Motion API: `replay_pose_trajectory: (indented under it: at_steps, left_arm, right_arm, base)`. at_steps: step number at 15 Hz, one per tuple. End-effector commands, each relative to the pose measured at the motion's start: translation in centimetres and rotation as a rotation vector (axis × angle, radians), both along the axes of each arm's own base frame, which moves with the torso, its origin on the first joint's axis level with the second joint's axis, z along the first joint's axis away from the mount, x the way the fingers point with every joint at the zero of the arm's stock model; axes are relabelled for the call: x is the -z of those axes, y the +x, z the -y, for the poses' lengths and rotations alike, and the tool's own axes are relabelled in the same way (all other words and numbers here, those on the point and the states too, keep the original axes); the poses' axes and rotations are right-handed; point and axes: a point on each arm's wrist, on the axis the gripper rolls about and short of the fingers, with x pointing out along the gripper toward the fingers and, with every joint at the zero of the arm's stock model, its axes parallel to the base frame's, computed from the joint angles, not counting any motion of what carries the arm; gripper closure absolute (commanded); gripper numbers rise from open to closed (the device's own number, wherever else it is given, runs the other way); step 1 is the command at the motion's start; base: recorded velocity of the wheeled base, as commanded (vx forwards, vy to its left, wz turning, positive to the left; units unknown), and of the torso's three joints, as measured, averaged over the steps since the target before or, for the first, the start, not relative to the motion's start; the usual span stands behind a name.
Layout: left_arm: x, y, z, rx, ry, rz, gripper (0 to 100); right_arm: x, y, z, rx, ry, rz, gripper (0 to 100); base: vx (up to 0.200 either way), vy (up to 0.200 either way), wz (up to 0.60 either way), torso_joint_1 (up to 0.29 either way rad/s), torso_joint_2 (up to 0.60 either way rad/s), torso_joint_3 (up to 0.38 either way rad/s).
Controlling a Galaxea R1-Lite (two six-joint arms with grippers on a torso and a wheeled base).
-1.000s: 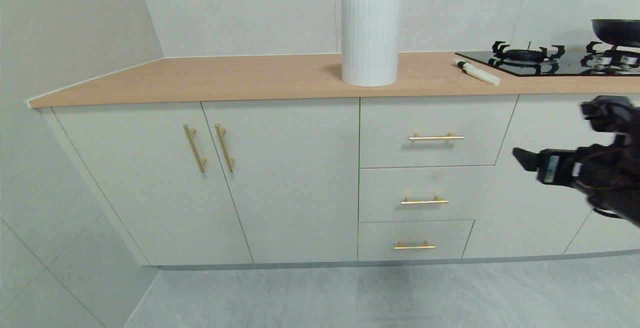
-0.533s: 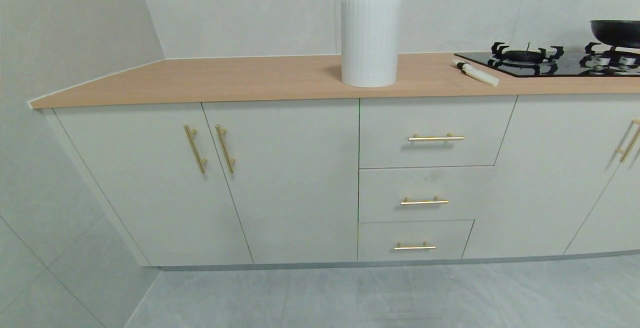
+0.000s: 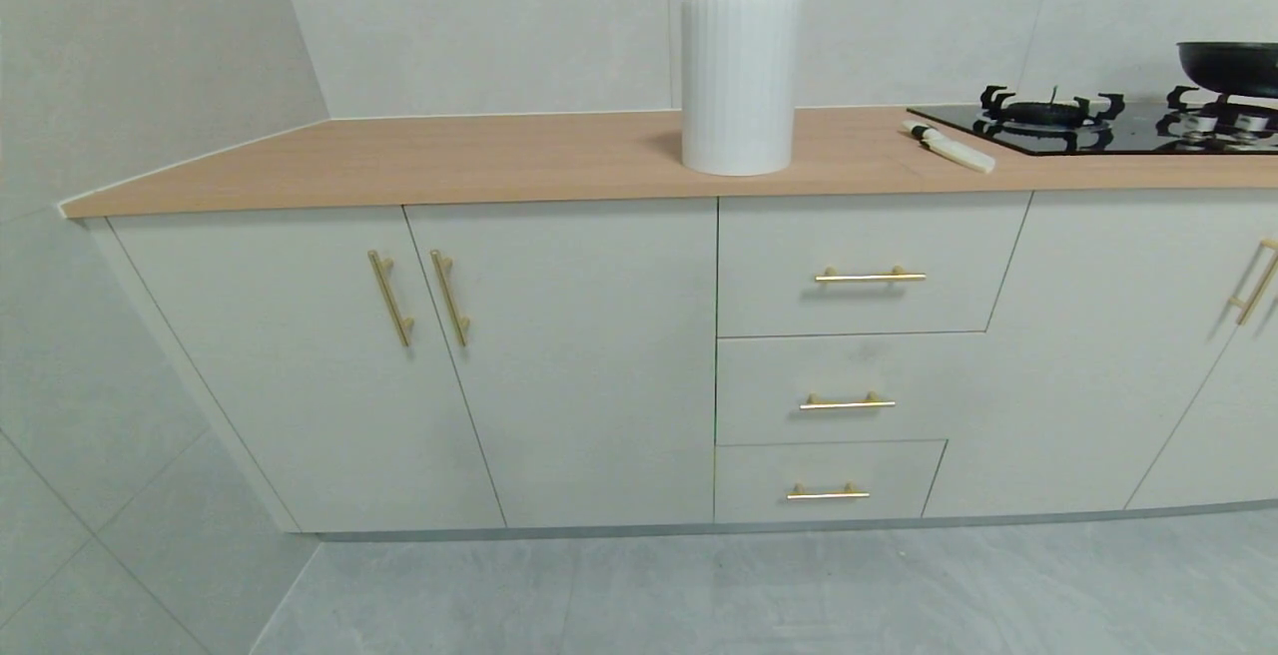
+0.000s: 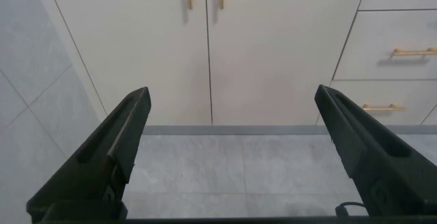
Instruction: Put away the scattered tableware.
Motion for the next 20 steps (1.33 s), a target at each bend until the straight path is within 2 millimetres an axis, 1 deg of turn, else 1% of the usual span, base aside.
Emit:
replay_pose_trajectory:
  at_steps: [1,2,4,5,7,8,10,14,20]
  left_arm:
    - [0.0,0.0,0.0,0.001,0.0,0.0,0]
    - [0.0,0.0,0.0,-0.001,0.0,0.0,0]
    - [0.0,0.0,0.0,-0.001,0.0,0.0,0]
    - [0.0,0.0,0.0,-0.001,0.0,0.0,0]
    - [0.0,0.0,0.0,-0.001,0.0,0.0,0]
    - [0.0,0.0,0.0,-0.001,0.0,0.0,0]
    - [0.0,0.0,0.0,-0.001,0.0,0.0,0]
    - [0.0,0.0,0.0,-0.001,0.0,0.0,0]
    - [0.0,0.0,0.0,-0.001,0.0,0.0,0]
  right_arm:
    - [1.1,-0.5,-0.1,-0.003,0.001,0.031,0]
    - [1.7,0.0,-0.1,-0.022,0.005,0.005,0]
    - [5.2,2.3,-0.4,-0.157,0.038,-0.097,0]
    - [6.4,3.1,-0.5,-0.199,0.047,-0.11,0]
    - [7.8,4.0,-0.7,-0.264,0.042,-0.105,0]
    - [9.3,4.9,-0.7,-0.297,0.035,-0.088,0]
    - [9.8,4.9,-0.8,-0.317,0.042,-0.135,0]
    - [9.9,4.9,-0.8,-0.328,0.121,-0.132,0]
    - [9.9,4.9,-0.8,-0.326,0.118,-0.131,0]
  base:
    - [0.0,0.0,0.0,0.0,0.0,0.0]
    - [0.0,0.0,0.0,0.0,0.0,0.0]
    - [0.0,0.0,0.0,0.0,0.0,0.0]
    - [0.0,0.0,0.0,0.0,0.0,0.0]
    - [0.0,0.0,0.0,0.0,0.0,0.0]
    - [0.0,0.0,0.0,0.0,0.0,0.0]
    - [0.0,0.0,0.0,0.0,0.0,0.0]
    - [0.0,0.0,0.0,0.0,0.0,0.0]
    - [0.0,0.0,0.0,0.0,0.0,0.0]
